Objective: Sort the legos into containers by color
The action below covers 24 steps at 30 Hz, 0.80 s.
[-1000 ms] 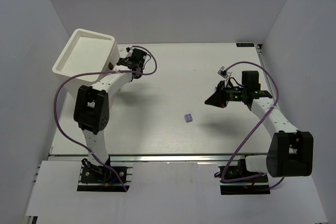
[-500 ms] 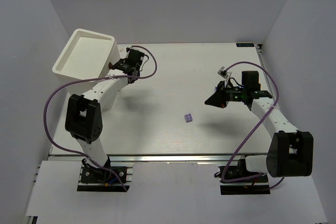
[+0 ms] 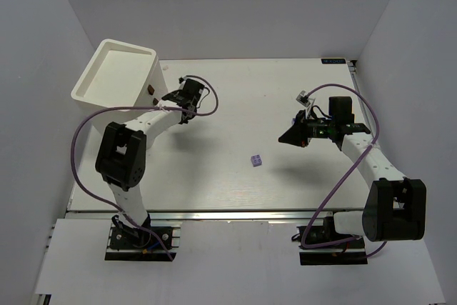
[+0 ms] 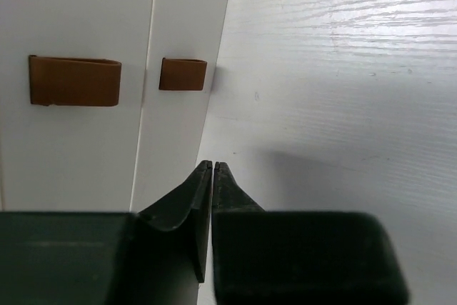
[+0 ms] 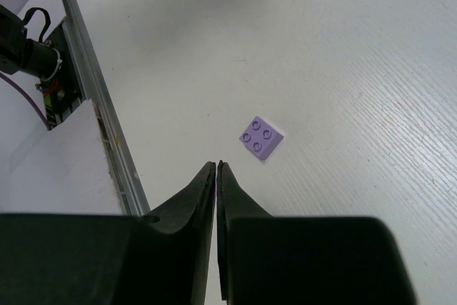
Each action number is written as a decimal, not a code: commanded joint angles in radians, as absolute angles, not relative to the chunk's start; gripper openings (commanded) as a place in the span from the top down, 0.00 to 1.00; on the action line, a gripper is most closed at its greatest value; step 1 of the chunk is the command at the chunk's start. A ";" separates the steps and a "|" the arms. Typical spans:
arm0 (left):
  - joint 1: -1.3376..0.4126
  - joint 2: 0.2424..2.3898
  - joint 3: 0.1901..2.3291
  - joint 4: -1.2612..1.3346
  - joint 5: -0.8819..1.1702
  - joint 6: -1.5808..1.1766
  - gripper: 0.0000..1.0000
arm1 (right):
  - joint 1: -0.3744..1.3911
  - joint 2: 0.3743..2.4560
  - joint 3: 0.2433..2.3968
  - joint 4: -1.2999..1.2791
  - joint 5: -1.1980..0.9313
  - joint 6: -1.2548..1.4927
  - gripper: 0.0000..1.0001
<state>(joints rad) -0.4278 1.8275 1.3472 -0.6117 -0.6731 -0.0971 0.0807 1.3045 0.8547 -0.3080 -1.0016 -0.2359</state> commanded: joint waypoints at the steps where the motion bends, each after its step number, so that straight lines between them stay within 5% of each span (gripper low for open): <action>1: -0.442 1.856 1.361 -0.591 -0.768 -0.136 0.85 | 0.083 1.308 0.890 -0.307 -1.023 -0.247 0.91; 13: -0.442 1.999 1.423 -0.617 -0.919 -0.213 0.72 | 0.087 1.316 0.896 -0.322 -1.031 -0.259 0.91; 24: -0.442 2.082 1.488 -0.658 -1.077 -0.255 0.72 | 0.087 1.321 0.899 -0.327 -1.032 -0.261 0.91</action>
<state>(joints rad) -0.4408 2.0689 1.4555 -0.6342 -0.9924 -0.2241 0.0811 1.3159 0.8547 -0.3195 -1.0061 -0.2443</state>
